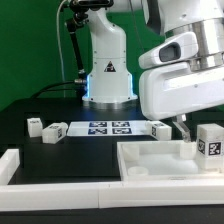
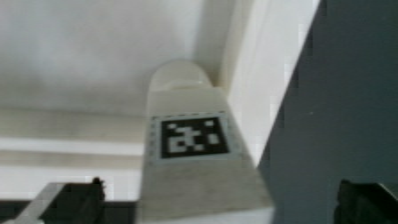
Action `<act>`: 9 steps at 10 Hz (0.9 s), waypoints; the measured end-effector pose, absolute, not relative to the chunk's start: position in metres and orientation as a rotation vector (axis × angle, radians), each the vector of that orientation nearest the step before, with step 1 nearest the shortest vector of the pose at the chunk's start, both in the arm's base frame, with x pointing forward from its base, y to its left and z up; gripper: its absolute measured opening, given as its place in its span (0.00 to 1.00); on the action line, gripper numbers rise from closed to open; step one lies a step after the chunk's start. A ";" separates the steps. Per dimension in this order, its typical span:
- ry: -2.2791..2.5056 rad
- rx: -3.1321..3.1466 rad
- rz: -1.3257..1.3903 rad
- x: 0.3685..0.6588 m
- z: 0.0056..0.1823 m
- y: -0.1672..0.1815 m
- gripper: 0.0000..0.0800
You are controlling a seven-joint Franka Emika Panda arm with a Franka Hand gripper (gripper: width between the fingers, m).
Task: Assemble square table
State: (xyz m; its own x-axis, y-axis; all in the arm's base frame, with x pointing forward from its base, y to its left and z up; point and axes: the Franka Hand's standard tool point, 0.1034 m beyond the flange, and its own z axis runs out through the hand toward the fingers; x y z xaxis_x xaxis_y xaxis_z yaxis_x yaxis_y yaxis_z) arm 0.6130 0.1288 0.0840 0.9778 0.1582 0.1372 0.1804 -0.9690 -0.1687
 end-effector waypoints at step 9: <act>-0.101 -2.982 -0.014 0.623 0.084 0.125 0.81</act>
Offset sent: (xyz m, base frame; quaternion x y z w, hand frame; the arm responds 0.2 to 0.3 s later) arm 0.0000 0.0000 0.0000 0.0000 0.0000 0.0000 1.0000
